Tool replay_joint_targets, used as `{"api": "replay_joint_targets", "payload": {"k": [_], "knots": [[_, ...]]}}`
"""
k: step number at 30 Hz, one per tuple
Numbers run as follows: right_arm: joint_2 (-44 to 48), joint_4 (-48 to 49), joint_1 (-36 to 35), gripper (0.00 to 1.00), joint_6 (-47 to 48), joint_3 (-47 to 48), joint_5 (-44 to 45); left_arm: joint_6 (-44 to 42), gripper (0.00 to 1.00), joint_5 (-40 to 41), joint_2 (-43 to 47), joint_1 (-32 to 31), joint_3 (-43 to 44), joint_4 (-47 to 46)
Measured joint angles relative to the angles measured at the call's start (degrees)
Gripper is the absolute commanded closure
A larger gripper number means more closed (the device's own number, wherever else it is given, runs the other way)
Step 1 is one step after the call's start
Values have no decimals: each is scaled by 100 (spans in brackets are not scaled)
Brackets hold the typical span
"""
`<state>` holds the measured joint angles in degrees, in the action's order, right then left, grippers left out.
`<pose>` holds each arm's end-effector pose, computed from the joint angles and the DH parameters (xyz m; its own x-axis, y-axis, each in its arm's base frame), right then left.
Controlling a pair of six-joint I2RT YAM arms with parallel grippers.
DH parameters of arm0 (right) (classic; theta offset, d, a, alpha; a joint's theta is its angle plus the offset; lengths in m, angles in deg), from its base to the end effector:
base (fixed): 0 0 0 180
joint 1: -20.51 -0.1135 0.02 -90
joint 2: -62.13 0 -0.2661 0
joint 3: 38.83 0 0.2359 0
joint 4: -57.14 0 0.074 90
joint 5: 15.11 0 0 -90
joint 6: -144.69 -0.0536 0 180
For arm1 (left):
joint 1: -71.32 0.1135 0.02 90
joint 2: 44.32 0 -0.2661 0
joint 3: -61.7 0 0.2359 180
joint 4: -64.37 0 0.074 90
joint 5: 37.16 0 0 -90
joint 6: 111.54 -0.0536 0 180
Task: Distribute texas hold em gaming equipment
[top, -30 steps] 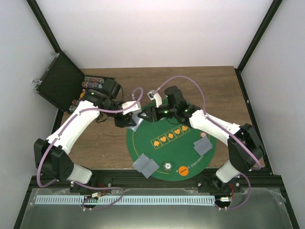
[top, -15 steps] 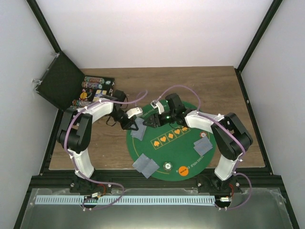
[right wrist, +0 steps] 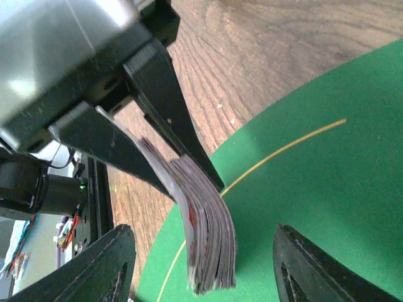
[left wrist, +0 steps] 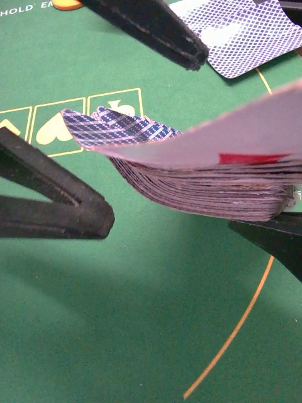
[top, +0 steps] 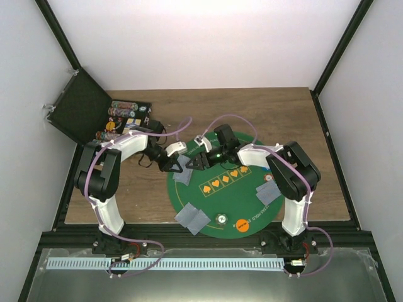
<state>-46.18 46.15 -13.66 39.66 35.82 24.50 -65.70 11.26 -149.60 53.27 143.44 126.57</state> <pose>0.2886 0.2459 0.1594 -0.7720 -0.3242 -0.5467 -0.6330 0.3145 0.7074 0.2884 -0.1314 0.1622 -0.4861 0.7065 -0.5144 0.8604 0.2840 -0.4230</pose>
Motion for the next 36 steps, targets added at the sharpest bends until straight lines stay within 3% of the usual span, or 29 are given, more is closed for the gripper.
{"api": "replay_joint_targets", "payload": {"k": [7, 12, 16, 19, 28, 30, 35, 36], "knots": [[-87, 33, 33, 46, -2, 310, -122, -153, 100, -63, 0, -103, -24, -4], [-348, 37, 35, 58, 0, 542, -195, -201, 100, -74, 0, -181, -33, -39], [-396, -20, 26, 58, 33, 579, -306, -212, 100, -31, 0, -195, -33, -61], [-396, -160, -22, 58, 118, 584, -304, -219, 94, 13, 2, -221, -31, -85], [-378, -415, -127, 96, 463, 568, -297, -234, 84, 44, 4, -247, 0, -48], [-365, -424, -129, 99, 590, 568, -280, -227, 74, 52, 7, -247, 2, -35], [-293, -479, -116, 99, 350, 501, -72, -201, 30, 208, 70, -341, -37, -164], [-262, -463, -114, 99, 243, 463, -42, -111, 25, 254, 122, -367, -74, -223]]}}
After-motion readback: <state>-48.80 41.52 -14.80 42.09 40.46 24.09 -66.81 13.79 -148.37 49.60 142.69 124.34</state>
